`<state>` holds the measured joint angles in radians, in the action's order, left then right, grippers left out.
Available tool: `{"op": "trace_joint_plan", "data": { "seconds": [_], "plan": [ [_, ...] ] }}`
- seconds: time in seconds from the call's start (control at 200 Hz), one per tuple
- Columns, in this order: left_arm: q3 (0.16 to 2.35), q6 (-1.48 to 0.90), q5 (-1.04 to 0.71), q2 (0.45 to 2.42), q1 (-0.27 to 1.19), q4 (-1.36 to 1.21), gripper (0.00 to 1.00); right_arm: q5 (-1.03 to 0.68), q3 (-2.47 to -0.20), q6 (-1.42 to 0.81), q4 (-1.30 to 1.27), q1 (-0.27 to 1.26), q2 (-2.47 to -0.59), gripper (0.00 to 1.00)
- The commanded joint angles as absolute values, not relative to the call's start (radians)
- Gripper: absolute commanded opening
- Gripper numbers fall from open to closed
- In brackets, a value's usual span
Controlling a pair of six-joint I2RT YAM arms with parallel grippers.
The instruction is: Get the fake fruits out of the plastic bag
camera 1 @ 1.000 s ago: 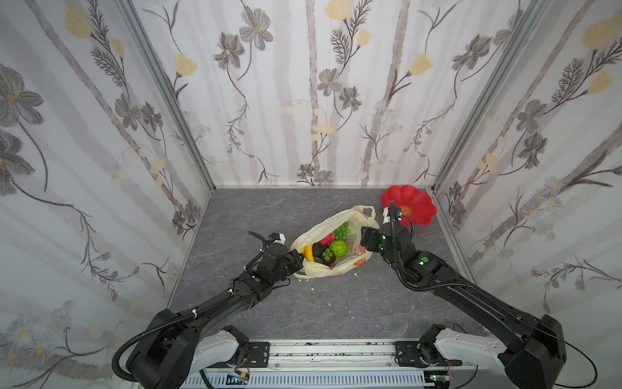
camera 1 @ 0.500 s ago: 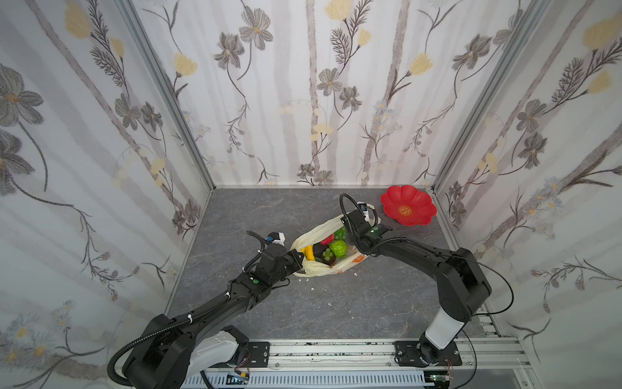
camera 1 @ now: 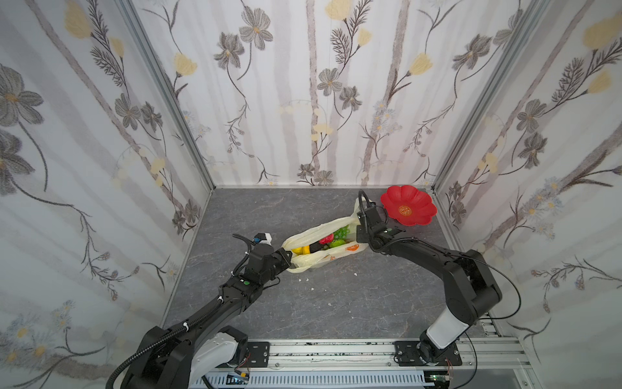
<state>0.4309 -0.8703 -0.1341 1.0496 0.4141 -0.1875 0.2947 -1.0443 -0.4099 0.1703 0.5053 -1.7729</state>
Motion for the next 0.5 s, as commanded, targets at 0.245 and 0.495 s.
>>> {"op": "trace_joint_plan", "data": {
  "seconds": [0.245, 0.495],
  "plan": [
    [0.483, -0.823, -0.257, 1.138, 0.159, -0.189, 0.00, -0.138, -0.763, -0.424, -0.116, 0.456, -1.532, 0.00],
    [0.735, -0.701, -0.205, 1.374, 0.244, -0.092, 0.06, -0.188, -0.613, -0.547, -0.225, 0.497, -1.463, 0.00]
  ]
}}
